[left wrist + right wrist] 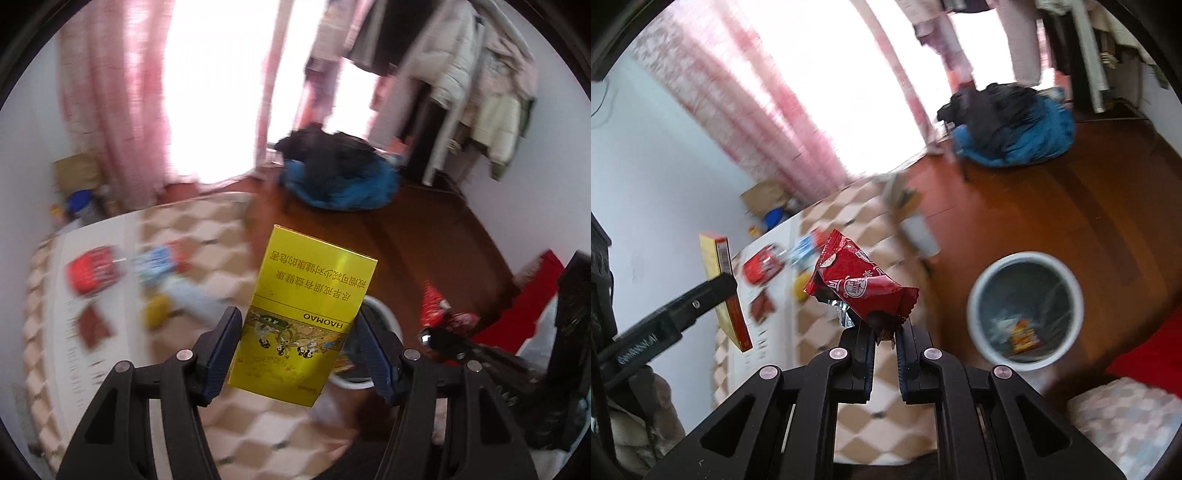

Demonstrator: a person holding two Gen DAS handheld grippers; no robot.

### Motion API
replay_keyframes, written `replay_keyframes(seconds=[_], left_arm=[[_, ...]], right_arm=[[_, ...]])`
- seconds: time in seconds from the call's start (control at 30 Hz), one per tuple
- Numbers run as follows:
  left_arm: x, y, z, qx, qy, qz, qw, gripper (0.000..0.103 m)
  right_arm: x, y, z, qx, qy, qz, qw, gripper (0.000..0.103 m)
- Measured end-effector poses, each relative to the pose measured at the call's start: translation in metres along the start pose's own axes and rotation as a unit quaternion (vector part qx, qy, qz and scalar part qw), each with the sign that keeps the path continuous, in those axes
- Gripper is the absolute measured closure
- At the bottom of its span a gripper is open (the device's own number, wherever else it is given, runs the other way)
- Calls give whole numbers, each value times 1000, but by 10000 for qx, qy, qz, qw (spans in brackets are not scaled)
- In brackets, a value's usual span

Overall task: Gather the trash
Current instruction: 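Carry both items over the bin and open both grippers to drop them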

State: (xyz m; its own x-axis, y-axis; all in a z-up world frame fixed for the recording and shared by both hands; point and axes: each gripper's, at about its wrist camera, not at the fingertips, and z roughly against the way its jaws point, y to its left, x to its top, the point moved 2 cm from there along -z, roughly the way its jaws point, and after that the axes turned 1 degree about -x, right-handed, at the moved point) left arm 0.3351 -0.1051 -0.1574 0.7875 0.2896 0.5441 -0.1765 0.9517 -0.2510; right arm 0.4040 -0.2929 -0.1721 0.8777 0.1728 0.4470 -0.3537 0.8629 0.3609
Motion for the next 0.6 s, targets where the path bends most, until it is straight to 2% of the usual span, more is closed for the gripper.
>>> replay_keyframes(seconds=[0.13,0.23,0.4,0.6], left_arm=[[13,-52,-64,-434,406,-123,9982,43],[11,-80,-116,-535,770,-239,9953,43],[-1,-104,-198,-487,1391,-398,9883,43],[-17,-113,-264,-416,1945,-548,9785,43]], right_arm=[[13,-77,-1,-396,-27,-432,9983,93],[13,-130,-18,-601,134,-760,9952,93],[0,-216,-70,-936,549,-1143,9875,93],[-17,-277,-136,-1099,987,-1498,9776,93]])
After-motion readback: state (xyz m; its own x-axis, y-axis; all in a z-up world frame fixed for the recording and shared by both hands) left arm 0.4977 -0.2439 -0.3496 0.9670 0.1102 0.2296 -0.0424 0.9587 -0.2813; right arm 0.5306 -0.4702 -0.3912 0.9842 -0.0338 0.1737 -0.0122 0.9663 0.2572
